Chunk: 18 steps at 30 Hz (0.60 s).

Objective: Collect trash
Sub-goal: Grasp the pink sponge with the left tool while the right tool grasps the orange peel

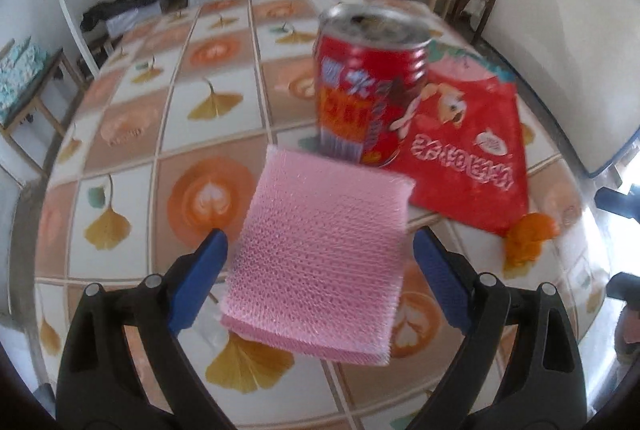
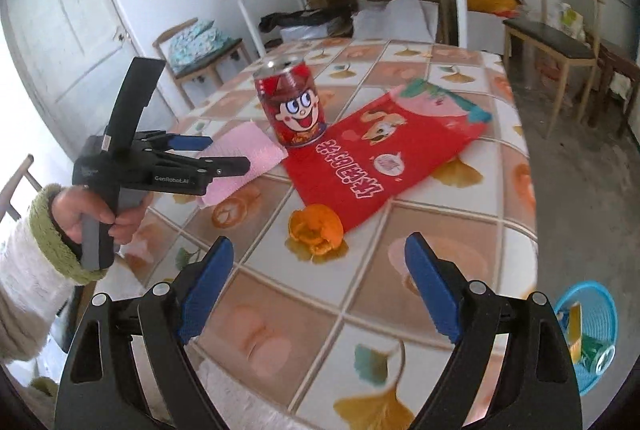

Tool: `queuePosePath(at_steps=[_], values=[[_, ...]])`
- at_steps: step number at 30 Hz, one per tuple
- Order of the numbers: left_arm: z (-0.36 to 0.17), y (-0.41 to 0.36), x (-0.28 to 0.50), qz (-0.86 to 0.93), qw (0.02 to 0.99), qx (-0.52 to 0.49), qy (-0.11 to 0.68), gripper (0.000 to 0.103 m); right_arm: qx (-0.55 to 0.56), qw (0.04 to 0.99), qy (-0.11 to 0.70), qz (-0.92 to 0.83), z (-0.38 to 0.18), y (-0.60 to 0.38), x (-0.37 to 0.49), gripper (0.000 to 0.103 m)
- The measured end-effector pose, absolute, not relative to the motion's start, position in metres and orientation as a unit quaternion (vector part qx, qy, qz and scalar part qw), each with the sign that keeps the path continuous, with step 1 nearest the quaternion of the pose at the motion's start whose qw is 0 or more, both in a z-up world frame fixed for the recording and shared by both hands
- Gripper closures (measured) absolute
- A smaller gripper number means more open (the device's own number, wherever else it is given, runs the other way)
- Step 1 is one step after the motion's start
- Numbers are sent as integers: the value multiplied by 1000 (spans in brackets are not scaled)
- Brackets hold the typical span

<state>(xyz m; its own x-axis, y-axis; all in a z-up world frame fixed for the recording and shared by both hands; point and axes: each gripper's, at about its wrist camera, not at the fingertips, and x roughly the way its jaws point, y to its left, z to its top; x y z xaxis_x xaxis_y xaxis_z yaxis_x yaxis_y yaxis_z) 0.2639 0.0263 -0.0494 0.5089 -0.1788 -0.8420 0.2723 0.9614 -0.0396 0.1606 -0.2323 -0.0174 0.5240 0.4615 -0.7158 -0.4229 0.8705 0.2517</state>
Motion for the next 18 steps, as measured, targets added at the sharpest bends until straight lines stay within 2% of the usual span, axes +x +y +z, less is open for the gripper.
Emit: queuePosePath(at_steps=[4,7,9,11,18], values=[[-58,35,268,-115,863,20,491,13,1,866,430,256,-32,-219,173,32],[-61,41,269,-110,864,-3,491,13,-25,863,433,258,-40,-207,179,35],[-61,42,268,-109,865,-3,490,19,-39,863,431,259,-43,-200,180,38],[-60,43,266,-106,867,-3,488,20,-54,863,432,257,-46,-194,179,42],[-61,46,259,-102,870,-2,482,23,-94,869,426,235,-52,-183,176,64]])
